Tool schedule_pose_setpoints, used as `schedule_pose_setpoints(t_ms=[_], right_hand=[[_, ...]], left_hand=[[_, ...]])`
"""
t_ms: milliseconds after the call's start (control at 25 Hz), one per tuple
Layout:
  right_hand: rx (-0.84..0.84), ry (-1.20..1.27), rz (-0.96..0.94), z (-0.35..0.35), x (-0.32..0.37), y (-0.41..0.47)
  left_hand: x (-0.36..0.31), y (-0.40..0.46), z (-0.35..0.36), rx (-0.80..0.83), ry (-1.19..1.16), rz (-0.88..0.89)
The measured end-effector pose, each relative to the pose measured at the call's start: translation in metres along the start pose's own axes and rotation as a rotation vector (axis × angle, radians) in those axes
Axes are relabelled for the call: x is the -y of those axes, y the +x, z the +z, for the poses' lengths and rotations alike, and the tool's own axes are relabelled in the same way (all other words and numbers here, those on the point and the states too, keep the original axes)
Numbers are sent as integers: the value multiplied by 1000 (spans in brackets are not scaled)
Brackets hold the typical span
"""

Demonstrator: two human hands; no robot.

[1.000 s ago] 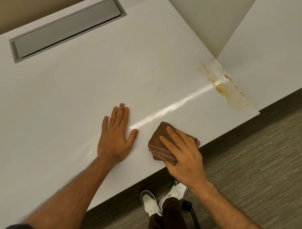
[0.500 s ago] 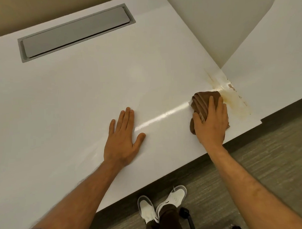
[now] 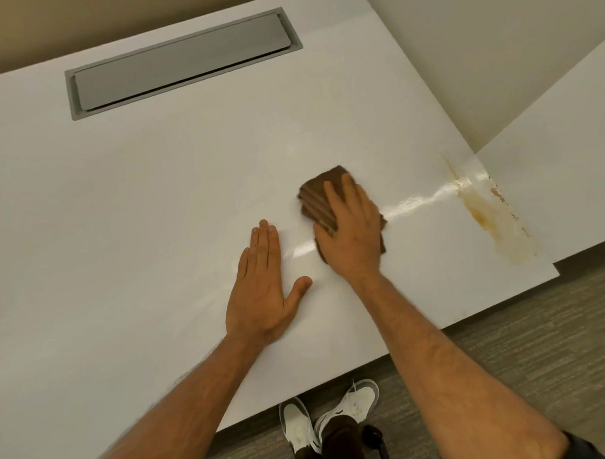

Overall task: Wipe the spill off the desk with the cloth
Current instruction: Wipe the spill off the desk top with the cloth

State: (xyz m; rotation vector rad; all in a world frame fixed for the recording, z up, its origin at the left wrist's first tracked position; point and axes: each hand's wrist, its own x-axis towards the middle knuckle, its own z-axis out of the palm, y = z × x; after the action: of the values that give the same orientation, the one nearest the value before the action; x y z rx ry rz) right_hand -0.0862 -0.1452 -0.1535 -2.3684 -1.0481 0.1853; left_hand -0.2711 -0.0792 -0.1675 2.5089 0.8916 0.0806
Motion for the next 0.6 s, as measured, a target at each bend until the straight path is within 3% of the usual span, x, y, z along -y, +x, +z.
schedule_pose_setpoints(t_ms=[160, 280, 520, 600], right_hand=[[104, 102, -215, 12, 17, -27], [89, 108, -289, 9, 7, -75], [138, -11, -397, -14, -37, -155], [101, -39, -320, -27, -53, -161]], left_hand=[[4, 0, 1, -83, -122, -51], [3, -2, -2, -110, -236, -72], [-4, -3, -12, 3, -102, -40], [-4, -3, -13, 23, -61, -34]])
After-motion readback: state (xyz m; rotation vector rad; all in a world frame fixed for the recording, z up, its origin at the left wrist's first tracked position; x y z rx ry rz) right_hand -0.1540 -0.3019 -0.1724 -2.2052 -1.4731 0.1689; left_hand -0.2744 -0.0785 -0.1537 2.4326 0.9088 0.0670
